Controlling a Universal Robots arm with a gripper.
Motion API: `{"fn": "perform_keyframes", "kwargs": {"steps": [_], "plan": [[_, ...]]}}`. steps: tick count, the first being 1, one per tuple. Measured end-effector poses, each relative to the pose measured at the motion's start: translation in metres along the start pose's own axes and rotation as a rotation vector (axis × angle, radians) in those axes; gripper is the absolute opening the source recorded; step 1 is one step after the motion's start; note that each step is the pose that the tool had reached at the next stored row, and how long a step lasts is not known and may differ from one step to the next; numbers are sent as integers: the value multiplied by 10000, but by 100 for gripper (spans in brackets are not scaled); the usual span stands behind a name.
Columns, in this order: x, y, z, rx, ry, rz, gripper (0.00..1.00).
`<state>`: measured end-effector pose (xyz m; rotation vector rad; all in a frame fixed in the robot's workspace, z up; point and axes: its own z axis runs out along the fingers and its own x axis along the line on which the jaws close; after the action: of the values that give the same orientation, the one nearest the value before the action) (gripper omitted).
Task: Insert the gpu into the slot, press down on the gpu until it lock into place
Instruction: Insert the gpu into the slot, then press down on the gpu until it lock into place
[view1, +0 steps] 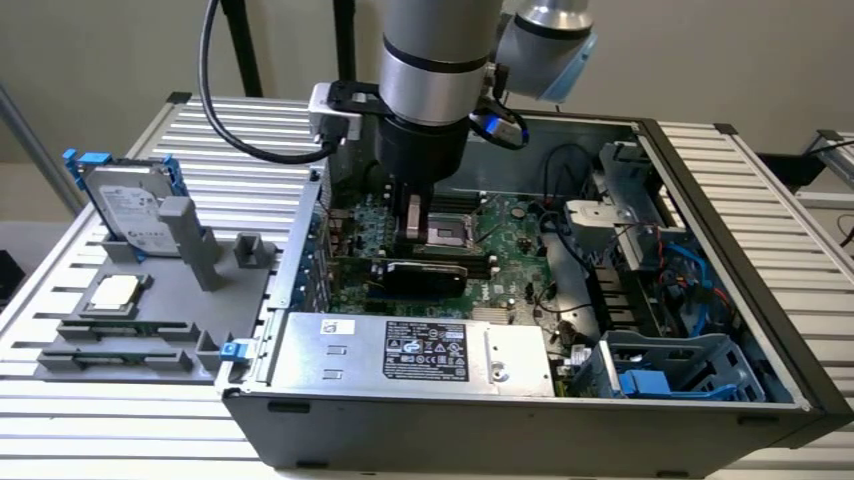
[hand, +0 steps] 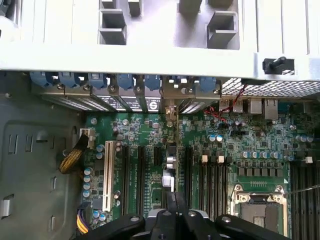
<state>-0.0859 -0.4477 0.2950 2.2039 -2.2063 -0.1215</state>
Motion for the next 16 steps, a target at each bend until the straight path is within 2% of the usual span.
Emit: {"fn": "perform_keyframes", "kwargs": {"steps": [16], "plan": [[0,1,-1,-1,2,1,11]]}}
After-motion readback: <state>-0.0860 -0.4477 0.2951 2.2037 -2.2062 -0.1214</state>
